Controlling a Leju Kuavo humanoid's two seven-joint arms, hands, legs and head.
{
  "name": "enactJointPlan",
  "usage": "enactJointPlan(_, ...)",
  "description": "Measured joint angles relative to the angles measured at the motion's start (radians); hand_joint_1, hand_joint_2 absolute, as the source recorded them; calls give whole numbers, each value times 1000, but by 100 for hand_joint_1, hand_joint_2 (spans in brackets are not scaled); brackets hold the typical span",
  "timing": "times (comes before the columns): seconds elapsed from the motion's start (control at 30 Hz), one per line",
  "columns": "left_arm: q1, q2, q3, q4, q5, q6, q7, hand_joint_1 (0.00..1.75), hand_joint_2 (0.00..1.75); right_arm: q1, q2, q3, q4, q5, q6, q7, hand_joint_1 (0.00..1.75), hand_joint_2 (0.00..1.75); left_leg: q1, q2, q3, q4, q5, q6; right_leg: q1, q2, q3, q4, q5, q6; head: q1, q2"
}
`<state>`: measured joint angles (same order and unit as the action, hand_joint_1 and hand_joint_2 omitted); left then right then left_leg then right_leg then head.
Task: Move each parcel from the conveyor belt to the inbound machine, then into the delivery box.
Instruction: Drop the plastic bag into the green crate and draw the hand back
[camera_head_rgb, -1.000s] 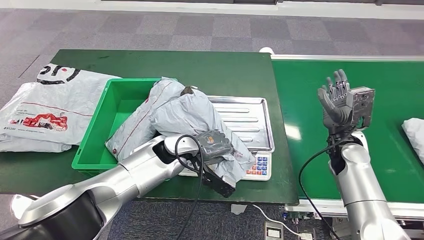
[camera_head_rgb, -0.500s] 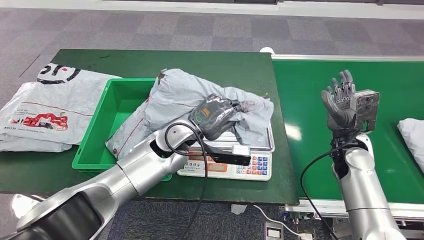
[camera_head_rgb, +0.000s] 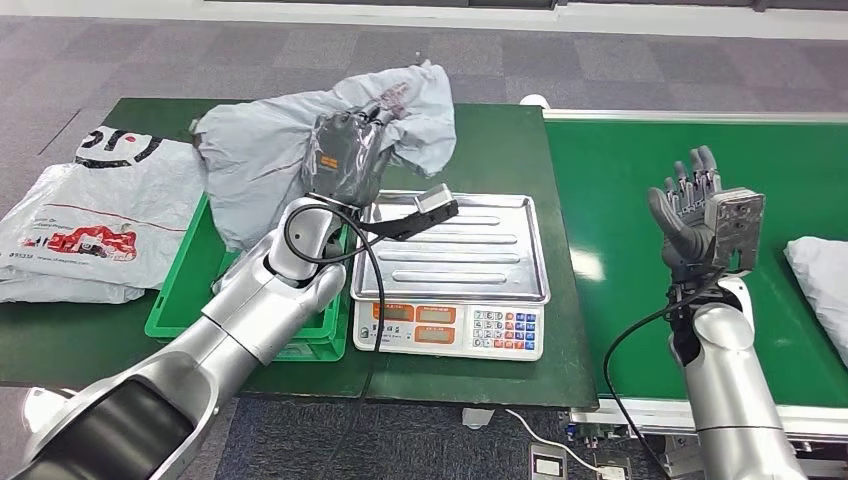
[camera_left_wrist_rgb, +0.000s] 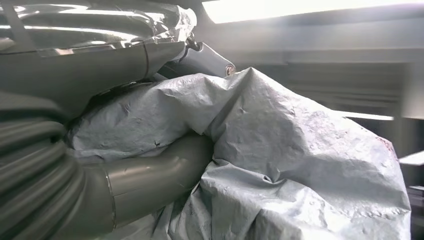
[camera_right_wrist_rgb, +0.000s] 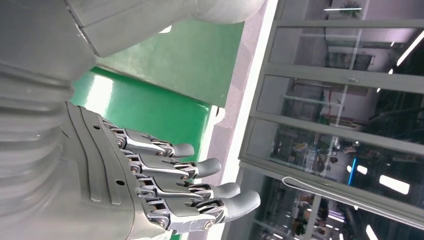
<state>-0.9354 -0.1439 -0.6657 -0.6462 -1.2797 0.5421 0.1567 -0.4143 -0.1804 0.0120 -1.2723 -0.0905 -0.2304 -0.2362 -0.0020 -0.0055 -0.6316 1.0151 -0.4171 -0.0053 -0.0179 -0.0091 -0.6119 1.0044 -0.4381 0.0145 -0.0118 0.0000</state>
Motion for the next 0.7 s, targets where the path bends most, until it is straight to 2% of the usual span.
enactJointPlan(0.1,-27,25,21,79,-128,-60,156,175,175,-22,-9,6,44,-34,11,-20,0,175,0,1,0,0,0,0,0,1,0,0,0,0,0,0)
enactJointPlan(0.2,-36,56,42,148,-171,-111,213,175,175,-57,-12,20,99,-51,17,-35,0,175,0,2,1,0,0,0,0,2,-1,0,1,-1,0,0)
enactJointPlan(0.37,-44,89,62,219,-190,-210,216,175,175,-96,-18,43,158,-72,17,-41,0,175,1,0,0,0,1,-1,1,0,-1,0,1,-1,0,0)
enactJointPlan(0.5,-46,102,68,248,-202,-331,202,175,175,-104,-28,46,181,-85,20,-41,0,175,1,-1,-1,0,1,0,0,0,-1,0,1,-1,0,0)
enactJointPlan(0.6,-45,105,68,260,-207,-367,192,175,175,-108,-35,46,192,-88,24,-41,0,175,0,-1,-1,0,1,0,0,-1,-1,0,1,-1,0,0)
enactJointPlan(0.63,-46,105,68,263,-210,-374,191,150,175,-109,-36,46,195,-88,25,-41,0,175,0,-1,-1,0,1,0,0,-1,-1,0,1,-1,0,0)
enactJointPlan(0.7,-46,106,68,269,-215,-397,187,63,175,-112,-39,46,202,-89,28,-41,0,87,0,-1,-1,0,1,0,0,-1,-1,0,1,-1,0,0)
